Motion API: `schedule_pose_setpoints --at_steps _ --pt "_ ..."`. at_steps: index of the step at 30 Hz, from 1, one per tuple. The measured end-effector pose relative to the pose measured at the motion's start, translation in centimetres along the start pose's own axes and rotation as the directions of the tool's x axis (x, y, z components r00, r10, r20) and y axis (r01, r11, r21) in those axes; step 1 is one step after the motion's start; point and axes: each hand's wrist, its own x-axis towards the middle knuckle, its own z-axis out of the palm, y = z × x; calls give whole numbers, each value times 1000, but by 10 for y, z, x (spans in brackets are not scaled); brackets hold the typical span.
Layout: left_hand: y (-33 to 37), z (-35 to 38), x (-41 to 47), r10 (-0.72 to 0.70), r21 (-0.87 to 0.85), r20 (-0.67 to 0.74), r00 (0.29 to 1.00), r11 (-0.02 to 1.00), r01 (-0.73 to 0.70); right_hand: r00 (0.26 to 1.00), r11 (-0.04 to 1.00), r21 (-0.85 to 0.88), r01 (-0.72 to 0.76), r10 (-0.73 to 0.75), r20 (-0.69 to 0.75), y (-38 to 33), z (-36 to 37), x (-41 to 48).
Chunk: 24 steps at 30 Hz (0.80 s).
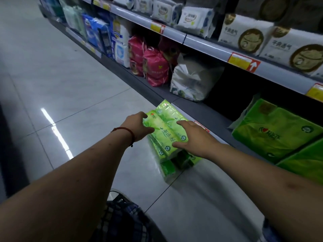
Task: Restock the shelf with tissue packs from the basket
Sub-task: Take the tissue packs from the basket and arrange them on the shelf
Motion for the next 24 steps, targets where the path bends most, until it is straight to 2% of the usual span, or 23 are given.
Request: schedule_pose_setpoints --at_steps 6,12,16,21,24 --pt "19 11 26 -35 -78 16 999 996 36 999 995 86 -39 37 35 -1 -21 55" --pt "40 49 64 -78 -213 13 997 974 79 987 970 189 -154 142 75 50 -13 91" --pt "48 84 97 -118 -201 114 986 970 139 955 916 270 -296 274 116 97 8 110" --pt "55 141 113 -134 -291 275 952 932 215 915 842 361 -401 386 117 138 45 117" --pt "53 157 120 -139 -367 282 949 899 240 878 739 496 -455 466 111 144 59 123"
